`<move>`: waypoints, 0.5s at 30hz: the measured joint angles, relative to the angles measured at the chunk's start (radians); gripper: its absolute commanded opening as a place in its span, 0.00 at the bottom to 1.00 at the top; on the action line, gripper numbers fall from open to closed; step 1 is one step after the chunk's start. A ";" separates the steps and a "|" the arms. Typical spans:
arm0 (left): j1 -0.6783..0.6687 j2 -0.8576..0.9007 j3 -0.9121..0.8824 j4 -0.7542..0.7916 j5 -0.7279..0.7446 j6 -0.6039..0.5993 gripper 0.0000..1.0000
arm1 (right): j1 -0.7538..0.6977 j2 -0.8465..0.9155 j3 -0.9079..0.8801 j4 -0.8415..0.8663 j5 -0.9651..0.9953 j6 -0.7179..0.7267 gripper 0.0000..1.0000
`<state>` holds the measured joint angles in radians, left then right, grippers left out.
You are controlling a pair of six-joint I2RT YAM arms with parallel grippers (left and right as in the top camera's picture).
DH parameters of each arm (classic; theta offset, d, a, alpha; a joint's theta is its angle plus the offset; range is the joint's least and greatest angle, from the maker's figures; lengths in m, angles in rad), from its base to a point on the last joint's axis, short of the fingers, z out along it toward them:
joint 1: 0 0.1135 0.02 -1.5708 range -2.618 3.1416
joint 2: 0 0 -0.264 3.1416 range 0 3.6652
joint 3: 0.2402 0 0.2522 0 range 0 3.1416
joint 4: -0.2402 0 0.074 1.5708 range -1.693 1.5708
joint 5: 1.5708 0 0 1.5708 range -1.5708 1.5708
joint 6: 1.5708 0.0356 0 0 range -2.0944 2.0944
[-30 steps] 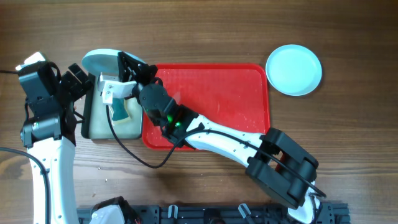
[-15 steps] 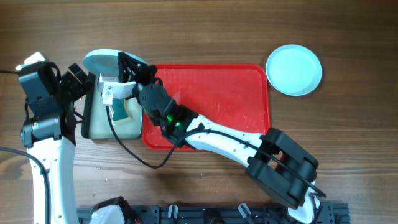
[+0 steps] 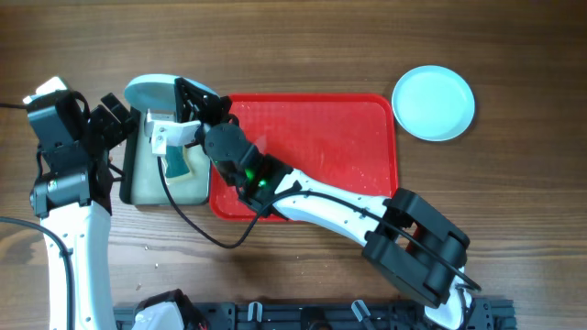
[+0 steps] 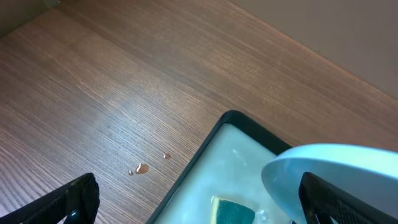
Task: Clean dirty plates on tray and stack at the side
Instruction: 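Swing the held blue plate leftward over the water tray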
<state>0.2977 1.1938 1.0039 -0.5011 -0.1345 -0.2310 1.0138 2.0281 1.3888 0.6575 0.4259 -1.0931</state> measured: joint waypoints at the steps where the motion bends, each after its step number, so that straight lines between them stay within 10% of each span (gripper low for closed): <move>1: 0.000 0.000 0.000 0.000 0.000 0.000 1.00 | 0.000 0.000 0.000 -0.012 0.000 0.000 0.04; 15: 0.000 0.000 0.000 0.000 0.000 0.000 1.00 | -0.004 0.000 0.000 -0.055 0.005 0.173 0.04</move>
<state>0.2977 1.1938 1.0039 -0.5011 -0.1345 -0.2310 1.0100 2.0281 1.3888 0.6029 0.4313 -0.9199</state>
